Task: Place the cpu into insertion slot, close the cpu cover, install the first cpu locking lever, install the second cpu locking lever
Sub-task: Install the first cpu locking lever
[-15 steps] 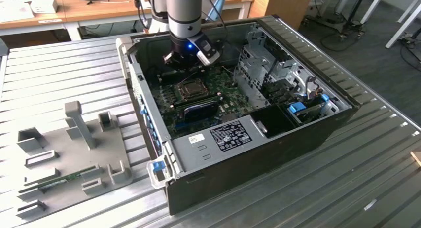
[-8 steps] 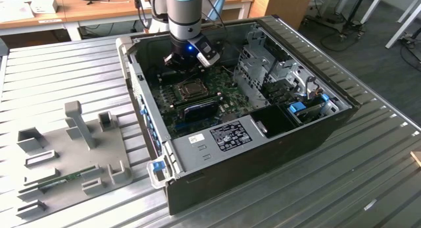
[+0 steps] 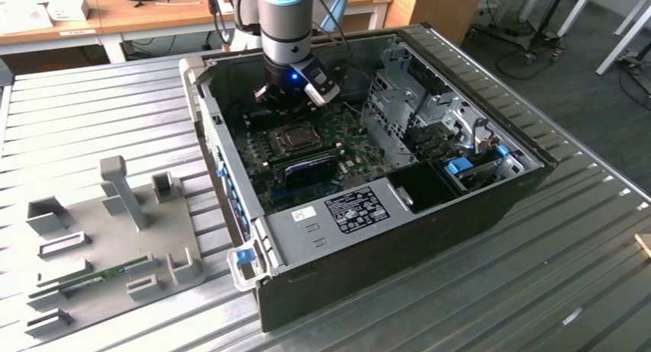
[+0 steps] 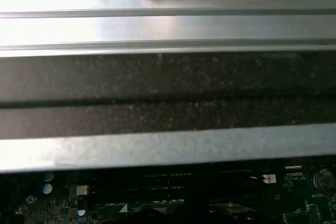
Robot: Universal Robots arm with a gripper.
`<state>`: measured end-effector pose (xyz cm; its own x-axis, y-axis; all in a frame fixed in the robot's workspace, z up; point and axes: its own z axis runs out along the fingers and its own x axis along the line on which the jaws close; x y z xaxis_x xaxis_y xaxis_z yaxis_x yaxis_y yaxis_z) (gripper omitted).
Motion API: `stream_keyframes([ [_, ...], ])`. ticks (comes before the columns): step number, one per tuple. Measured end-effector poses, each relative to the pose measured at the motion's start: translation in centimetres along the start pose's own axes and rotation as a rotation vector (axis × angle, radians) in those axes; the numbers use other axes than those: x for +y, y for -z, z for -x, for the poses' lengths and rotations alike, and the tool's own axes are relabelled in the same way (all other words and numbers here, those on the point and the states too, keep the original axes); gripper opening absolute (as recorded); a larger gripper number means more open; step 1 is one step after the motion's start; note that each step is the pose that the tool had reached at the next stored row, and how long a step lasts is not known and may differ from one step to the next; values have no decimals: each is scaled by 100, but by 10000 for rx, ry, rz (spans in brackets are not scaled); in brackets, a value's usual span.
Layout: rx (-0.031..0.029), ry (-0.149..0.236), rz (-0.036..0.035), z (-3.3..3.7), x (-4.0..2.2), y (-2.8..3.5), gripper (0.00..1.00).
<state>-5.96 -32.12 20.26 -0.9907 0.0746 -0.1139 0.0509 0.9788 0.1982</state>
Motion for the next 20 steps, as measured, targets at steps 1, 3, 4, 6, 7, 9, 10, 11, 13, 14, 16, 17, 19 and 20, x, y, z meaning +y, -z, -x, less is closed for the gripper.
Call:
stream_keyframes([
  [1, -1, 0, 2, 4, 0, -3, 10],
  [3, -2, -1, 4, 16, 0, -9, 10],
  [4, -2, -2, 3, 22, 0, -12, 10],
  [6, -3, -3, 3, 34, 0, -17, 10],
  [7, -3, -4, 3, 40, 0, -20, 10],
  [9, -3, -4, 3, 50, -1, -26, 10],
  [10, -3, -6, 3, 55, -1, -28, 10],
  [11, -3, -6, 2, 59, -1, -31, 10],
  [13, -4, -7, 4, 65, -2, -37, 10],
  [14, -4, -7, 3, 68, -2, -40, 10],
  [16, -4, -8, 2, 73, -3, -46, 10],
  [17, -3, -9, 0, 74, -3, -46, 10],
  [19, -3, -10, 0, 74, -3, -47, 10],
  [20, -4, -9, 2, 75, -3, -48, 10],
])
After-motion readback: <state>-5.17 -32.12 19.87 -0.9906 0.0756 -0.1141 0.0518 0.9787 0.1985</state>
